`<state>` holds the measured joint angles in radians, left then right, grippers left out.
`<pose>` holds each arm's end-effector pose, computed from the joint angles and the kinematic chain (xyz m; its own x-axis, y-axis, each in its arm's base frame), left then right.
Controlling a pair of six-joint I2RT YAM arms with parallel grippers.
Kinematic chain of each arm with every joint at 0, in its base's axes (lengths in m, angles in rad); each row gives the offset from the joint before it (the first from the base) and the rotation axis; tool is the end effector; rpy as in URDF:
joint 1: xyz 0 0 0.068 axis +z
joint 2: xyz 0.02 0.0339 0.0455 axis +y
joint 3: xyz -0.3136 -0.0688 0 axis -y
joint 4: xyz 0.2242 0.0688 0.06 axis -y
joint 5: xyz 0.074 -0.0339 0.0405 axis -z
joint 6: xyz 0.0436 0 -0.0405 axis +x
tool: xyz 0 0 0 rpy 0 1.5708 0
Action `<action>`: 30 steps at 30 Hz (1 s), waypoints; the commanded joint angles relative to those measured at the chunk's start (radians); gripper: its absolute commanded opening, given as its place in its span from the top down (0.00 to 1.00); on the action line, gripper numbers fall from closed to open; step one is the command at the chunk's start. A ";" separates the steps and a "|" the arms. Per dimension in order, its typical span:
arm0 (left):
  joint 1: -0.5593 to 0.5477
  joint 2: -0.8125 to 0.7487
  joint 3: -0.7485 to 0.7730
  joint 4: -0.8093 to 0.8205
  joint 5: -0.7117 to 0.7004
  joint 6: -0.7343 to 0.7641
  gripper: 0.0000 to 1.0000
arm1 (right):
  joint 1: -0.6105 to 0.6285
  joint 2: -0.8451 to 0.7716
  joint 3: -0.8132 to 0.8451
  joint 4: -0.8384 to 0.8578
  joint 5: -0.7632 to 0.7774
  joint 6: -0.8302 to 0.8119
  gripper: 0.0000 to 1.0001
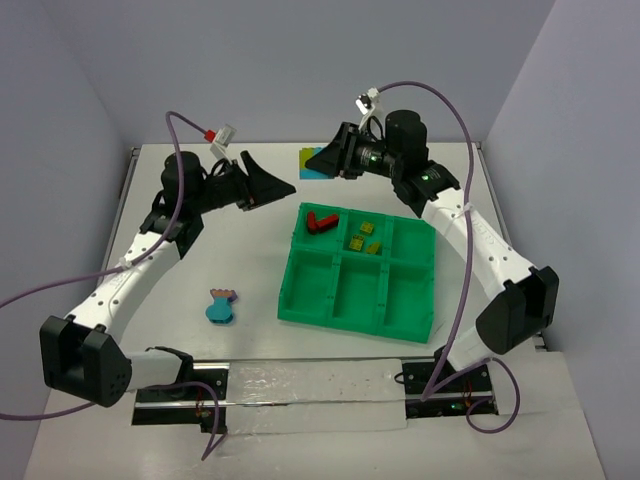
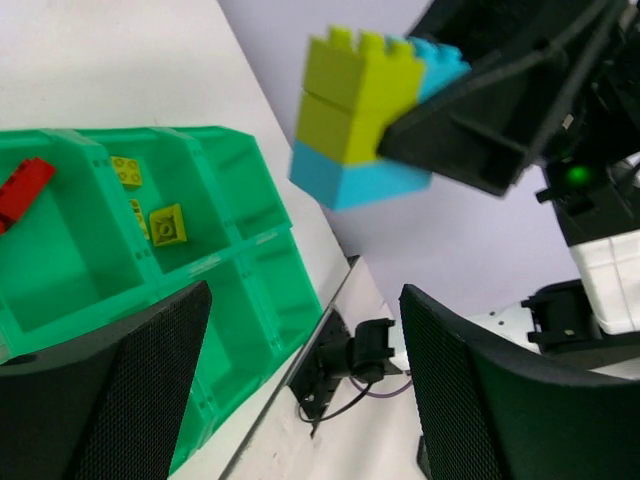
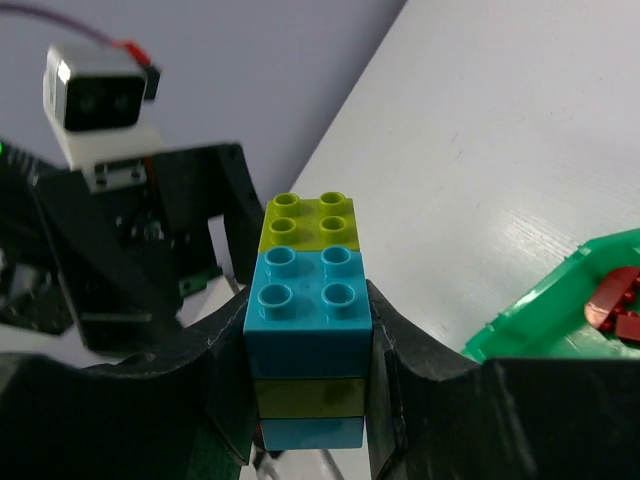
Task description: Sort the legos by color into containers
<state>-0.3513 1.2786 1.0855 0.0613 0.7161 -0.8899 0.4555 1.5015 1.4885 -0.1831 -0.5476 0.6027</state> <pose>0.2410 -0.1188 0.4156 -0.7541 -0.3479 -0.5570 0.4522 0.3400 -0.8246 0.2885 0.1666 0.4618 -0.6170 0.2367 -0.7505 -0.5880 0.4952 0.6396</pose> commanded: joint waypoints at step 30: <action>0.005 0.058 -0.125 0.618 0.092 -0.320 0.30 | 0.052 0.088 0.081 0.144 -0.071 0.241 1.00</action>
<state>-0.3511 1.3152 0.9337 0.5503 0.7685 -1.1765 0.5018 1.5927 1.5146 -0.1043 -0.5818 0.8335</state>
